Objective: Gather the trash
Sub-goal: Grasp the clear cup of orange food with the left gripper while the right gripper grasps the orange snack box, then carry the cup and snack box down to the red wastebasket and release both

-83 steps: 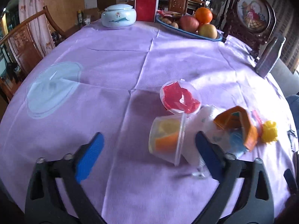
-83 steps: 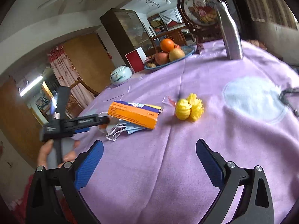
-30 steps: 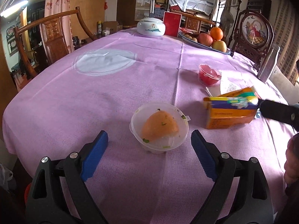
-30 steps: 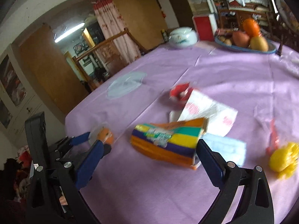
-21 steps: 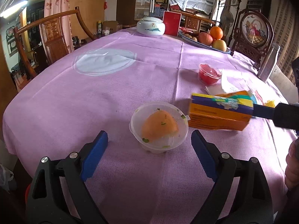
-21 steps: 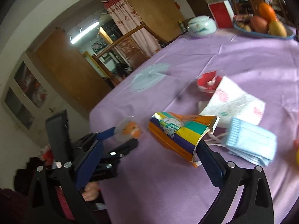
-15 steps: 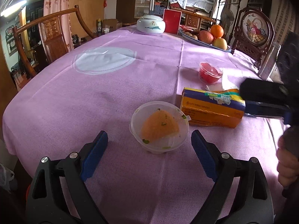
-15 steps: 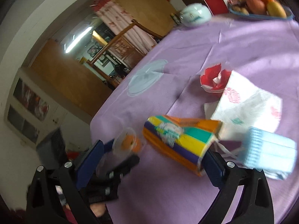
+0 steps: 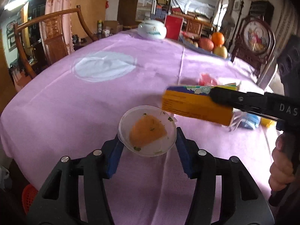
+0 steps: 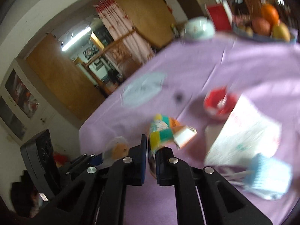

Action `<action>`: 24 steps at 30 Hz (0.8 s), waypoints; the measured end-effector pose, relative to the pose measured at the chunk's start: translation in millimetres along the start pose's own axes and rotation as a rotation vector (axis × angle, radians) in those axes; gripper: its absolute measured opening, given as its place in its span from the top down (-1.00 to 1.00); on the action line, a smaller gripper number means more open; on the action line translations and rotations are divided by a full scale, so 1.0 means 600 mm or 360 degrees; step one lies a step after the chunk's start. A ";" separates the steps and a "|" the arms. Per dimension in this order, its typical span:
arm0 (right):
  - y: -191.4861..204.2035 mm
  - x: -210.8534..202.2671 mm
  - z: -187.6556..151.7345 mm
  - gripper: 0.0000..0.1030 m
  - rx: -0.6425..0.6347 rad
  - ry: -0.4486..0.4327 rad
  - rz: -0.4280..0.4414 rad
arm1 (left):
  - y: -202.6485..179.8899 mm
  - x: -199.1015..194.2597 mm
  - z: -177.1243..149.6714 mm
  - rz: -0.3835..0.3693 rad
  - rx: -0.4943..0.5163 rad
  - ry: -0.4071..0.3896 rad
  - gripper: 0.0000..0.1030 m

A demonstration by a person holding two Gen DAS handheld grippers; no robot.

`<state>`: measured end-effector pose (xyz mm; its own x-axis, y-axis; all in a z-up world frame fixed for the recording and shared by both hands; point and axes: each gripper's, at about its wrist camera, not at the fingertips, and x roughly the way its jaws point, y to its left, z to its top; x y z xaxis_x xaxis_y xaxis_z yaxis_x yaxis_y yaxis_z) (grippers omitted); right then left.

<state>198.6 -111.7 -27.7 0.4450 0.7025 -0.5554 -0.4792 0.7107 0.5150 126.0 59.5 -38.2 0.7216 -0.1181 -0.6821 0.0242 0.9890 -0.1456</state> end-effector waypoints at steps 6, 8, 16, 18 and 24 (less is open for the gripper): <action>-0.009 -0.018 0.005 0.85 -0.0015 -0.0046 -0.0062 | 0.021 -0.081 0.014 0.0087 -0.0007 -0.0164 -0.04; -0.003 -0.027 0.005 0.85 -0.0047 -0.0078 -0.0064 | 0.033 -0.105 0.012 0.0122 -0.0015 -0.0194 -0.04; 0.023 -0.036 -0.013 0.86 -0.0093 -0.0121 -0.0046 | 0.108 -0.185 -0.030 0.0244 -0.0145 -0.0210 -0.04; 0.033 -0.043 -0.022 0.88 -0.0122 -0.0148 -0.0059 | 0.129 -0.208 -0.048 0.0278 -0.0187 -0.0220 -0.04; 0.067 -0.089 -0.044 0.88 -0.0145 -0.0246 -0.0086 | 0.192 -0.270 -0.099 0.0399 -0.0257 -0.0258 -0.04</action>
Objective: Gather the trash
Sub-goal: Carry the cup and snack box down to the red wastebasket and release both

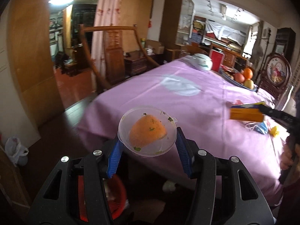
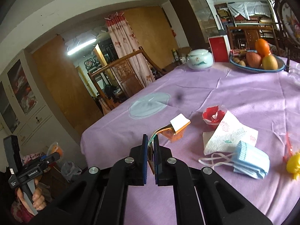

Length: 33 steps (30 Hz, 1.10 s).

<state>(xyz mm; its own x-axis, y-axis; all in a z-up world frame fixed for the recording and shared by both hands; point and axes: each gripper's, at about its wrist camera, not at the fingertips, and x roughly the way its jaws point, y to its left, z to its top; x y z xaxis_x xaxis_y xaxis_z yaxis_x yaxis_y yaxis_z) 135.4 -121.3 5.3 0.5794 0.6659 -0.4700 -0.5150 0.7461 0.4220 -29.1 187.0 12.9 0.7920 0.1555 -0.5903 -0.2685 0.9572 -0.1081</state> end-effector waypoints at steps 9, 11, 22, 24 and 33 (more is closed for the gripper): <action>0.097 -0.050 -0.012 0.88 -0.0109 -0.0022 0.0067 | 0.140 0.007 -0.092 0.0098 -0.0212 0.0148 -0.04; 0.123 -0.049 -0.017 0.88 -0.0136 -0.0006 0.0091 | 0.165 0.016 -0.118 0.0122 -0.0249 0.0191 -0.04; 0.306 0.007 -0.057 0.88 -0.0301 0.0187 0.0343 | 0.259 0.061 -0.193 0.0241 -0.0384 0.0409 -0.67; 0.337 0.029 -0.070 0.88 -0.0333 0.0244 0.0382 | 0.276 0.047 -0.188 0.0264 -0.0429 0.0375 -0.67; 0.444 0.130 -0.145 0.88 -0.0439 0.0517 0.0458 | 0.380 -0.013 -0.171 0.0418 -0.0896 0.0097 -0.79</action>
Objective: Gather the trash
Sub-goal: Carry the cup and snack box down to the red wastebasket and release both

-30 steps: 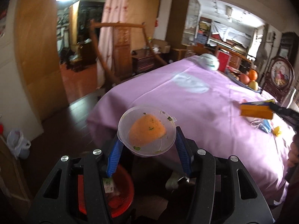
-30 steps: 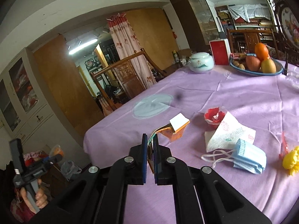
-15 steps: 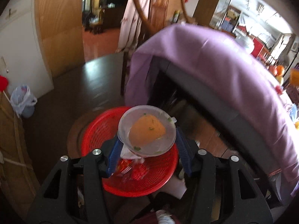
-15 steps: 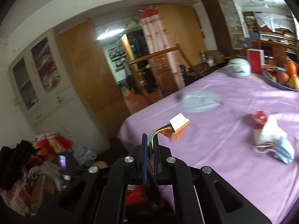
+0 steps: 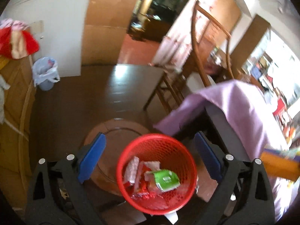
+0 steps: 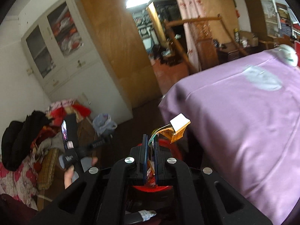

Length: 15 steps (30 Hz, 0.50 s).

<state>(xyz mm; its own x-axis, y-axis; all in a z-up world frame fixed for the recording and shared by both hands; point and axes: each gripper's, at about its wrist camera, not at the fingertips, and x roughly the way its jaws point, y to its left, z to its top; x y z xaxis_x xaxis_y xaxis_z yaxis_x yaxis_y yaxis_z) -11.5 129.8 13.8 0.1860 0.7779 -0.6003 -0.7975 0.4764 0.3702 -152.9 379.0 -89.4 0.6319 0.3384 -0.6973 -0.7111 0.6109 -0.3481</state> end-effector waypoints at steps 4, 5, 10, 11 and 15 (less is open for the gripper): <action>0.028 0.057 -0.009 0.88 -0.0030 0.0102 0.0025 | 0.032 -0.003 0.010 0.0073 -0.0051 -0.0016 -0.79; 0.032 0.072 -0.011 0.88 -0.0034 0.0127 0.0036 | 0.041 -0.007 0.013 0.0086 -0.0073 -0.0027 -0.79; 0.058 0.162 -0.023 0.81 -0.0022 0.0280 0.0085 | 0.070 -0.009 0.020 0.0128 -0.0137 -0.0050 -0.79; 0.061 0.183 -0.028 0.75 -0.0015 0.0334 0.0103 | 0.071 -0.005 0.023 0.0125 -0.0144 -0.0040 -0.80; 0.062 0.229 -0.049 0.47 0.0009 0.0427 0.0059 | 0.070 0.000 0.023 0.0124 -0.0124 -0.0023 -0.80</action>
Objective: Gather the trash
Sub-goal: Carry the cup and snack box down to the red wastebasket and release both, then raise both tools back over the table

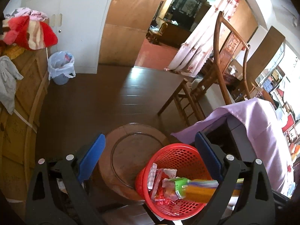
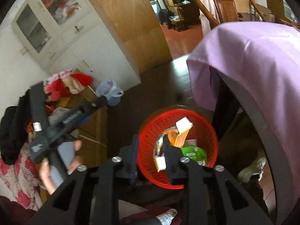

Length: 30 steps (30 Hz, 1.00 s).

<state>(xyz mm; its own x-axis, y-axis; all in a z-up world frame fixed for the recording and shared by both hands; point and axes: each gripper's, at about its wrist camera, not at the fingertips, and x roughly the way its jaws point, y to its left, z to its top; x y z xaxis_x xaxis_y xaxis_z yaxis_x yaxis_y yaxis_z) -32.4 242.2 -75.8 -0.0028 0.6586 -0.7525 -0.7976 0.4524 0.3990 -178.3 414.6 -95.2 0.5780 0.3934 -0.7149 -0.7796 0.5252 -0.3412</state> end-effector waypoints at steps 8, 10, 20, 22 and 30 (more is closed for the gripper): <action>-0.018 -0.046 -0.032 0.26 0.0044 -0.0090 -0.0057 | -0.025 -0.001 -0.011 -0.0050 0.0063 0.0027 -0.81; -0.015 -0.068 -0.041 0.21 0.0038 -0.0148 -0.0096 | -0.031 -0.003 -0.014 -0.0056 0.0081 0.0026 -0.81; -0.017 -0.191 -0.085 -0.12 0.0063 -0.0445 -0.0286 | -0.078 -0.039 -0.029 -0.0188 0.0213 -0.0001 -0.85; -0.019 -0.219 -0.091 -0.18 0.0076 -0.0501 -0.0321 | -0.091 -0.050 -0.034 -0.0227 0.0248 -0.0012 -0.85; -0.030 -0.343 -0.148 -0.41 0.0142 -0.0753 -0.0486 | -0.173 -0.114 -0.077 -0.0362 0.0492 -0.0114 -0.87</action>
<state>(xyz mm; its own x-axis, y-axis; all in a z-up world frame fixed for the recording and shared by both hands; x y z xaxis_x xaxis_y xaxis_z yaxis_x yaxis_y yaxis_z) -70.9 45.0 25.5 0.5065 0.6784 -0.5323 -0.6658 0.6999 0.2585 -148.2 298.5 -39.0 0.7515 0.2870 -0.5940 -0.5266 0.8033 -0.2781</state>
